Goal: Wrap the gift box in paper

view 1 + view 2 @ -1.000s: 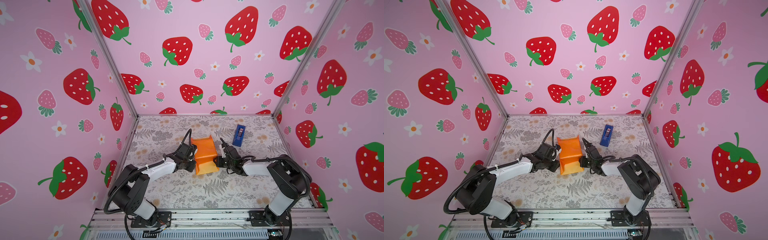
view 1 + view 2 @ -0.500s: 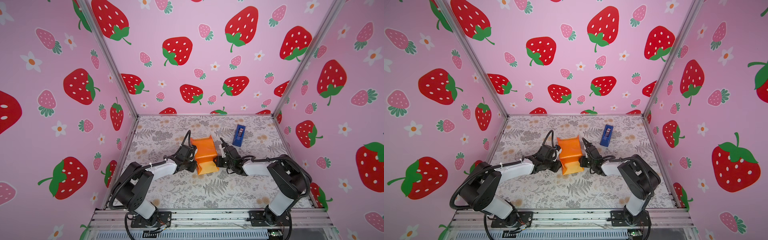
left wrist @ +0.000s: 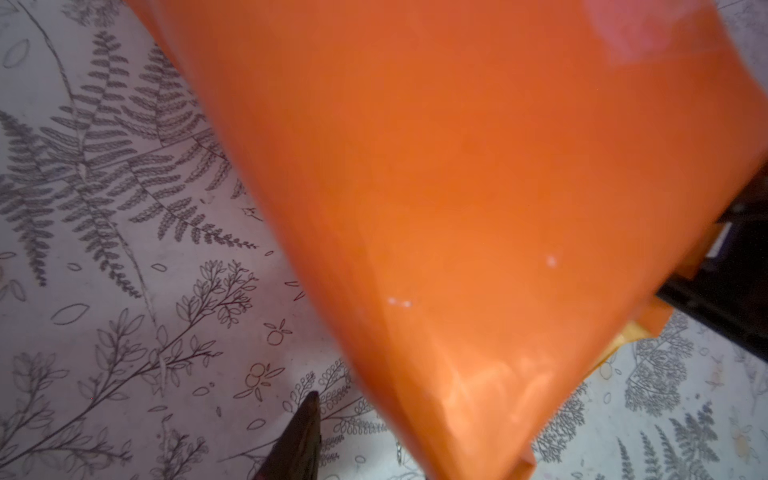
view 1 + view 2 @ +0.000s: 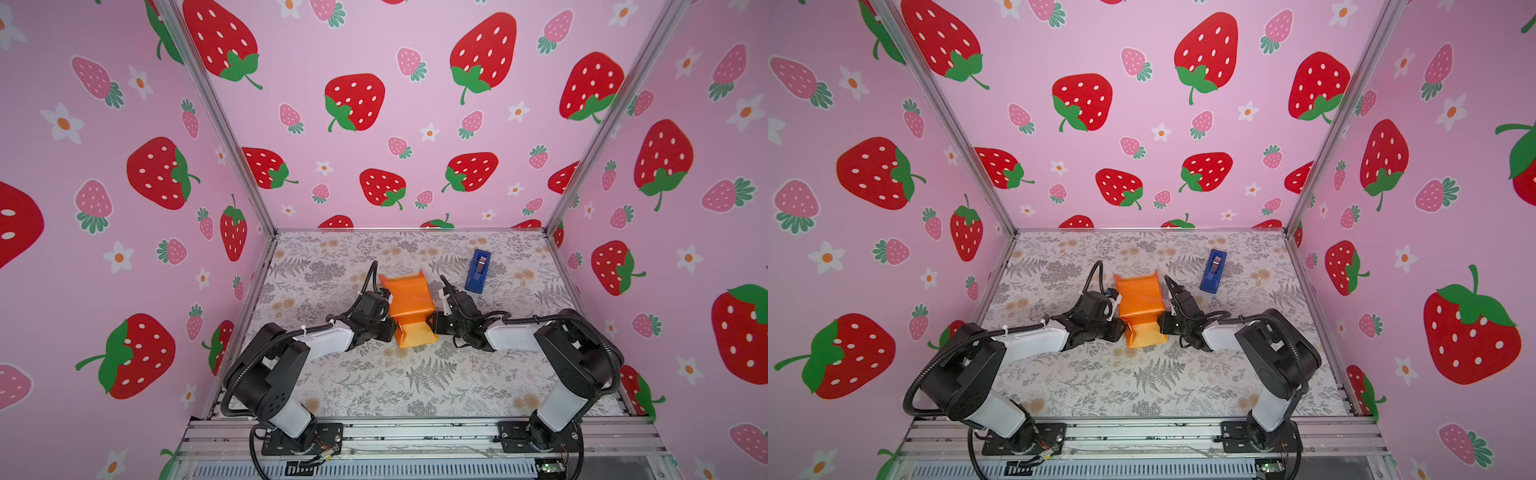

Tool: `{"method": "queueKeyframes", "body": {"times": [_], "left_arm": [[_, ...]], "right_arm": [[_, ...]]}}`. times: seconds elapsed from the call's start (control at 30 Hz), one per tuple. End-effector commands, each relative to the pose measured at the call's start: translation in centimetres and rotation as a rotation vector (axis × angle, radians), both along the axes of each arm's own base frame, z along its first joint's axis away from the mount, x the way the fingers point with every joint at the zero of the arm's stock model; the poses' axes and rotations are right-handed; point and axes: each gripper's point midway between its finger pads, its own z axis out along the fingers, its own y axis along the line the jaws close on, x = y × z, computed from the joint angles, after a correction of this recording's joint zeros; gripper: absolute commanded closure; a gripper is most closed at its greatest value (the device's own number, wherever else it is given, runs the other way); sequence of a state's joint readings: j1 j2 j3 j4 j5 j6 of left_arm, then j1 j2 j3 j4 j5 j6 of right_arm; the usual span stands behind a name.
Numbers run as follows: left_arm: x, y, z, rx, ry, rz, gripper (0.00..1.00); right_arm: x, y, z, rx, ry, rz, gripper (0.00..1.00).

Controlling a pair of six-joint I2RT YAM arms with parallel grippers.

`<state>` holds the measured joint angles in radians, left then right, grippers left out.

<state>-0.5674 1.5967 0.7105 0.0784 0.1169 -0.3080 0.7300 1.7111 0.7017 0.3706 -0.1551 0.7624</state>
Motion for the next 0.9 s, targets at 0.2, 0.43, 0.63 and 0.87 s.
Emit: {"method": "queueKeyframes", "body": {"times": [0.2, 0.43, 0.63, 0.87], "left_arm": [[0.2, -0.1, 0.1, -0.044, 0.006, 0.061, 0.56], [0.5, -0.3, 0.3, -0.07, 0.012, 0.085, 0.56], [0.7, -0.1, 0.1, -0.072, 0.028, 0.11, 0.55], [0.9, -0.1, -0.1, -0.087, 0.048, 0.137, 0.56]], "right_arm": [[-0.8, -1.0, 2.9, 0.03, -0.009, -0.018, 0.65], [-2.9, -1.4, 4.5, 0.064, -0.009, -0.018, 0.64], [-5.1, 1.2, 6.2, 0.138, -0.038, 0.055, 0.64], [-6.4, 5.5, 5.0, 0.178, -0.015, 0.176, 0.61]]}}
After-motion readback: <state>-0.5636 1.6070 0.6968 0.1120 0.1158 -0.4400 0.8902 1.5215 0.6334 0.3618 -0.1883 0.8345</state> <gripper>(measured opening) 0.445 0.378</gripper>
